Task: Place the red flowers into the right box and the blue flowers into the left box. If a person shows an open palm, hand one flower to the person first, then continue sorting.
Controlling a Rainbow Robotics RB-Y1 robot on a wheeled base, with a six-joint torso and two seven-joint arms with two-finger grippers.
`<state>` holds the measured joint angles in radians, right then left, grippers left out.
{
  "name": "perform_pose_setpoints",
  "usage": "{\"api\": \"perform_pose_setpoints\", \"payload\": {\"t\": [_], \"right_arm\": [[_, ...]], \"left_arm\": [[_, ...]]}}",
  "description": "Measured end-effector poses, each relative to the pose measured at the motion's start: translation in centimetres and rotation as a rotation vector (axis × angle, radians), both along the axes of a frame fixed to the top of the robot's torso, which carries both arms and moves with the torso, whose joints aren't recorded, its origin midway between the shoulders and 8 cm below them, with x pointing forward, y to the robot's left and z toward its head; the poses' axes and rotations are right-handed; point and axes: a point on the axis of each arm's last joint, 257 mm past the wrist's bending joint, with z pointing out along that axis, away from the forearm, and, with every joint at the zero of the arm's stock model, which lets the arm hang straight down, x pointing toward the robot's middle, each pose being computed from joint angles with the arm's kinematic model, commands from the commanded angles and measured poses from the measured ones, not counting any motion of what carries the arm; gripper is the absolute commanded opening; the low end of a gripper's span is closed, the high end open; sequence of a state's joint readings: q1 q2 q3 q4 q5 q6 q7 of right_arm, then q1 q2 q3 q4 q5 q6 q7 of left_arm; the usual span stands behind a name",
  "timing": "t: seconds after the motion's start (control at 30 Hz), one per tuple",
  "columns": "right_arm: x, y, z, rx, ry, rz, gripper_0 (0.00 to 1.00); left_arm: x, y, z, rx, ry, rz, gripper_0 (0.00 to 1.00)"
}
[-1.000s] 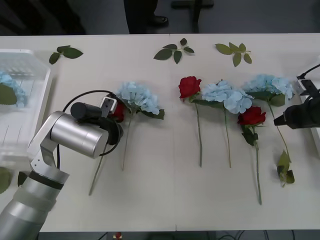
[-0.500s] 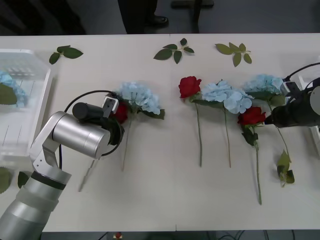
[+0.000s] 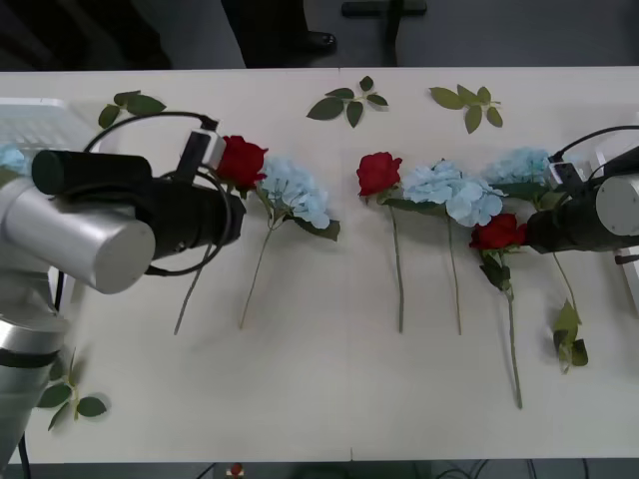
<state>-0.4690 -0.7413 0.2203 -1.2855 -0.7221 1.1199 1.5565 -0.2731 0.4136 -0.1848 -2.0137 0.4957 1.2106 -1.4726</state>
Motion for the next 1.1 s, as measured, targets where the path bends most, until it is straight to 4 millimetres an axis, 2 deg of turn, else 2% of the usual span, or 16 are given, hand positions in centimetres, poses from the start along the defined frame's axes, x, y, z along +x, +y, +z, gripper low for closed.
{"api": "perform_pose_setpoints", "payload": {"t": [0.07, 0.13, 0.23, 0.3, 0.4, 0.5, 0.57, 0.7, 0.8, 0.97, 1.1], "right_arm": [[0.0, -0.2, 0.0, -0.007, -0.001, -0.001, 0.84], [0.0, -0.2, 0.0, -0.007, -0.002, 0.000, 0.84], [0.1, 0.0, 0.3, -0.007, -0.001, 0.004, 0.84], [-0.3, 0.4, 0.9, -0.006, 0.016, 0.010, 0.84], [-0.4, 0.7, 3.3, 0.011, 0.009, 0.011, 0.84], [-0.3, 1.0, 7.2, 0.045, -0.026, 0.029, 0.95], [-0.3, 1.4, 9.9, 0.059, -0.065, 0.096, 0.98], [-1.2, 2.2, 14.0, 0.052, -0.145, 0.259, 1.00], [-2.6, 4.3, 15.9, 0.129, -0.176, 0.335, 1.00], [-4.9, 8.3, 17.9, 0.278, -0.207, 0.502, 1.00], [-6.6, 11.6, 19.0, 0.379, -0.229, 0.637, 1.00]], "left_arm": [[0.1, 0.0, 2.6, -0.048, -0.040, -0.006, 0.00], [0.2, -0.8, 4.9, -0.118, -0.085, -0.030, 0.00], [0.5, -3.1, 8.2, -0.252, -0.167, -0.079, 0.00], [0.3, -4.7, 9.8, -0.324, -0.199, -0.110, 0.00], [-0.8, -7.7, 11.6, -0.462, -0.196, -0.172, 0.00], [-1.7, -10.4, 13.7, -0.597, -0.186, -0.222, 0.00], [-2.0, -11.6, 14.6, -0.628, -0.199, -0.245, 0.00], [-3.0, -14.6, 15.7, -0.692, -0.207, -0.297, 0.00], [-3.6, -17.2, 15.7, -0.786, -0.179, -0.314, 0.00], [-3.8, -21.2, 14.8, -0.851, -0.158, -0.353, 0.00], [-3.9, -23.6, 15.3, -0.862, -0.183, -0.394, 0.00]]}}
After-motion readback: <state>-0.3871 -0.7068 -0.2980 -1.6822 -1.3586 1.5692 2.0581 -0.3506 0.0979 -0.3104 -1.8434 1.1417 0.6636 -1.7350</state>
